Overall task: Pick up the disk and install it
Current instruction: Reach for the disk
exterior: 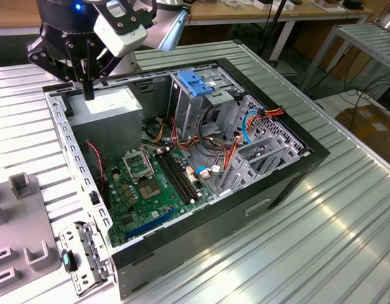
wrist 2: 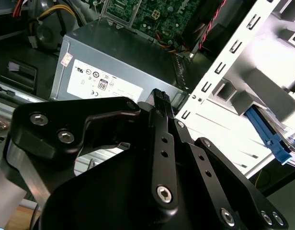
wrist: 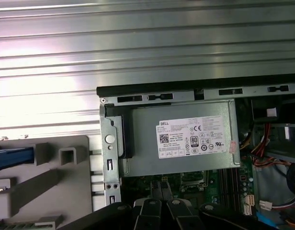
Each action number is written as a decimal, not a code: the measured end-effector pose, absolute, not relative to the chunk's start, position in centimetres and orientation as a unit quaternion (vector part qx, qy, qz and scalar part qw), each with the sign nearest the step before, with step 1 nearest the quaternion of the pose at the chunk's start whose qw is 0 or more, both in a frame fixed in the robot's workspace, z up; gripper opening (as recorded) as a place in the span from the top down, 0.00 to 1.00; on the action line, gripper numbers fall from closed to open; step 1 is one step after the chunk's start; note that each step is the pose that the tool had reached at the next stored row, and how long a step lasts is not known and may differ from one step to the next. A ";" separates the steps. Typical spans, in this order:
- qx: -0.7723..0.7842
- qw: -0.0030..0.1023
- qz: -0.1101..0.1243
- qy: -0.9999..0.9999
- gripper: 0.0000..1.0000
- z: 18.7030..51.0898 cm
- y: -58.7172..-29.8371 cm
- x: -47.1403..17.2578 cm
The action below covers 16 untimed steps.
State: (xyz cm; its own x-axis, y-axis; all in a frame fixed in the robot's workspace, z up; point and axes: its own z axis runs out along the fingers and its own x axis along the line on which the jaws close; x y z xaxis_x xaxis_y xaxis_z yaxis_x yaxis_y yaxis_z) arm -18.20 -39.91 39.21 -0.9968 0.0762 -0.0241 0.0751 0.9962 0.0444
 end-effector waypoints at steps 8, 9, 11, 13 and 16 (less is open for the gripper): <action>0.038 0.013 0.022 0.999 0.89 39.2 -39.9 -18.4; 0.038 0.013 0.022 0.999 0.89 39.2 -39.9 -18.5; 0.038 0.013 0.022 0.999 0.89 39.2 -39.9 -18.5; 0.038 0.013 0.022 0.999 0.89 39.2 -39.9 -18.6; 0.038 0.012 0.022 0.999 0.89 39.2 -39.9 -18.6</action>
State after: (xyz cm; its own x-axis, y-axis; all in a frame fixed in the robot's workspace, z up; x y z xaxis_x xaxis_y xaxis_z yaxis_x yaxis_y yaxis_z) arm -18.64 -39.91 39.18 -0.9968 0.0762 -0.0232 0.0751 0.9962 0.0443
